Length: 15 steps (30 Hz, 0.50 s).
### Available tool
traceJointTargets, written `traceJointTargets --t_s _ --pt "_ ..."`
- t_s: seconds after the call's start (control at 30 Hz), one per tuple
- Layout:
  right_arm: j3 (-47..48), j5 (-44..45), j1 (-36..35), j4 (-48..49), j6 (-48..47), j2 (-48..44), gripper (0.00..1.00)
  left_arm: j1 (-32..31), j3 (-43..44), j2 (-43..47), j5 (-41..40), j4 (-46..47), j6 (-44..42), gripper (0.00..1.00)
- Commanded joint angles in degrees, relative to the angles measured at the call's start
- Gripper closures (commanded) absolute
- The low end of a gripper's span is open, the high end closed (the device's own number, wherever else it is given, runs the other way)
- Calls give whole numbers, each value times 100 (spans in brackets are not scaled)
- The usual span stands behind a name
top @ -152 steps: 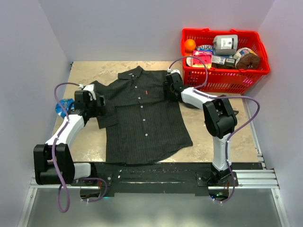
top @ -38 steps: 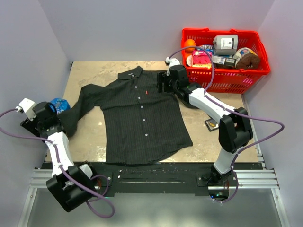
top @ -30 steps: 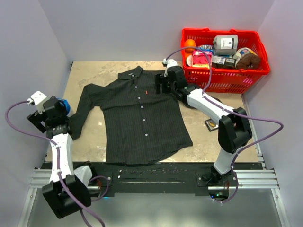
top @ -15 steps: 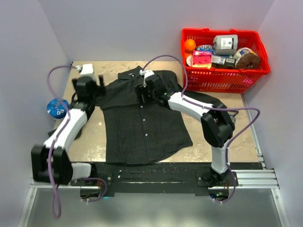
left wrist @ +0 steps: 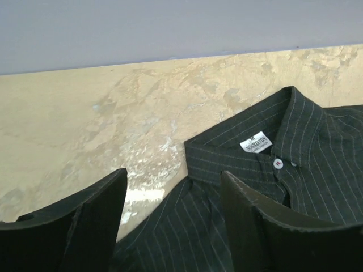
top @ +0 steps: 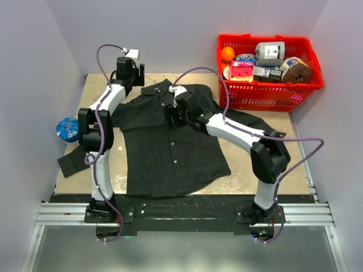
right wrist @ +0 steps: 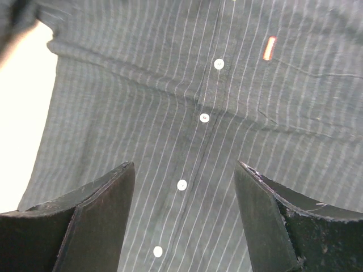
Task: Pin the brooch onto the clothing
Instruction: Flatten out the crumpled clothing at the center of the board.
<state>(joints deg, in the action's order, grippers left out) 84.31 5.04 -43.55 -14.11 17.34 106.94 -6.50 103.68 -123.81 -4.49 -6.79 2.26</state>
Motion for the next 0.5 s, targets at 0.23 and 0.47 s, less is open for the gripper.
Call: traceJointTargets --t_s 0.23,0.47 --pt "-337 234 4 -197 155 -946 27 17 882 -846 168 -595 160 42" --pt "-319 59 4 -75 182 -859 28 17 943 -1127 423 -929 257 44"
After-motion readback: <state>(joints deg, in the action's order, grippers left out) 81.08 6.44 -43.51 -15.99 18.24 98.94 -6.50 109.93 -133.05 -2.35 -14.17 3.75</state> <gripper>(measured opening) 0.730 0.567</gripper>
